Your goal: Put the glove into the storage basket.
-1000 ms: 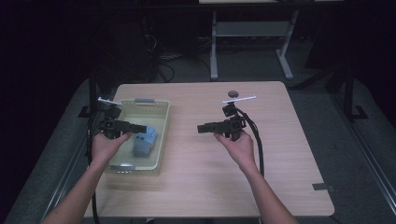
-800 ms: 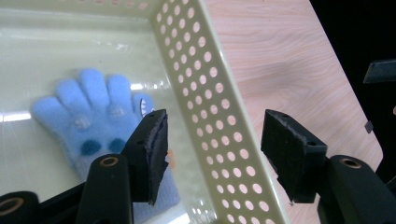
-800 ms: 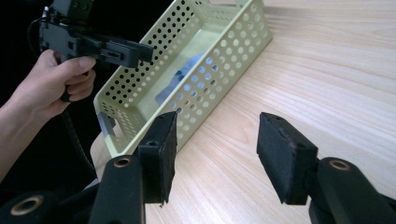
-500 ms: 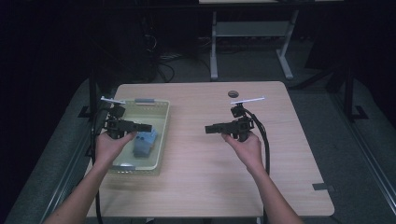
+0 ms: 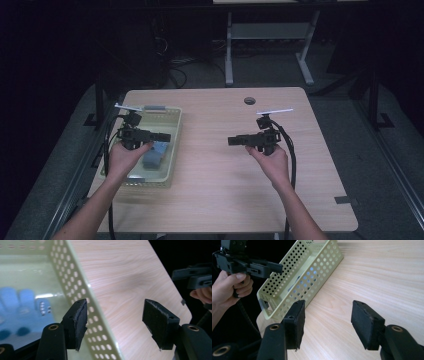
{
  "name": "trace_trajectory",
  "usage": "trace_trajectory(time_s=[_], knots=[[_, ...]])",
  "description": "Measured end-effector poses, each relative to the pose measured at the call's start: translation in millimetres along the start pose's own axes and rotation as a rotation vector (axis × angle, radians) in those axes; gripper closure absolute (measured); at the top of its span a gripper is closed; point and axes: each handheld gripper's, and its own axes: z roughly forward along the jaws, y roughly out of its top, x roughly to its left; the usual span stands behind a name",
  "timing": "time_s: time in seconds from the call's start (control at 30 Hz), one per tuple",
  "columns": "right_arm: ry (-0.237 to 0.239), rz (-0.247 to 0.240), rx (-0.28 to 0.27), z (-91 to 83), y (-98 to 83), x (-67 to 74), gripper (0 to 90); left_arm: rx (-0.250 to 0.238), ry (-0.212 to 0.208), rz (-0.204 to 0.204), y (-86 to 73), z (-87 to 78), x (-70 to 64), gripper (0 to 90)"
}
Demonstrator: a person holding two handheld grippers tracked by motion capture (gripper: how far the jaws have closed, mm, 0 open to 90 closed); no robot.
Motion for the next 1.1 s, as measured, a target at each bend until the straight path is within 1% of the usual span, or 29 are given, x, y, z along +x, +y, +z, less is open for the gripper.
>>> trace_trajectory(time_s=[0.1,0.17,0.2,0.27,0.37,0.53,0.57,0.6,0.67,0.73,0.77,0.9,1.03,1.07,1.1], knots=[[-0.002,0.008,-0.005,-5.1,-2.1,-3.7,44.0,-0.002,-0.027,-0.003,1.5,2.5,-4.9,36.3],[-0.003,0.013,-0.017,-8.1,-3.1,-7.1,43.7,-0.002,-0.033,-0.002,2.2,4.0,-7.1,36.3],[0.000,0.023,-0.017,-9.3,-3.5,-7.7,43.6,0.000,-0.038,0.002,2.6,4.8,-8.1,36.3],[-0.010,0.023,-0.018,-12.0,-5.0,-10.8,43.4,-0.005,-0.049,0.001,2.9,6.8,-10.2,36.3],[-0.016,0.035,-0.018,-15.8,-7.9,-13.9,43.2,-0.004,-0.068,0.003,3.1,10.5,-13.9,36.2],[-0.020,0.043,-0.031,-22.4,-10.8,-18.5,42.8,0.002,-0.081,0.017,4.2,17.0,-19.8,35.6],[-0.019,0.043,-0.034,-23.2,-11.2,-18.9,42.8,0.005,-0.086,0.013,4.4,18.0,-20.9,35.4],[-0.020,0.038,-0.033,-24.3,-11.6,-19.7,42.7,0.004,-0.089,0.016,4.7,19.6,-21.6,35.1],[-0.024,0.045,-0.031,-26.3,-12.4,-20.9,42.6,0.010,-0.093,0.019,5.1,21.4,-23.0,34.8],[-0.025,0.048,-0.038,-28.2,-13.5,-22.5,42.4,0.001,-0.096,0.020,5.3,23.3,-24.8,34.6],[-0.026,0.051,-0.038,-29.4,-14.1,-23.8,42.1,0.008,-0.098,0.024,5.2,23.9,-25.2,34.5],[-0.031,0.058,-0.043,-34.2,-15.3,-26.9,41.6,-0.010,-0.116,0.020,3.9,27.9,-28.1,33.2],[-0.040,0.062,-0.046,-38.6,-16.2,-30.2,41.3,-0.009,-0.123,0.019,2.9,32.9,-30.4,31.4],[-0.041,0.067,-0.047,-39.9,-16.5,-31.2,41.2,-0.007,-0.124,0.025,3.0,34.3,-30.8,30.9],[-0.043,0.067,-0.049,-41.2,-17.0,-32.2,41.3,-0.011,-0.127,0.020,3.2,35.8,-31.6,30.2]])
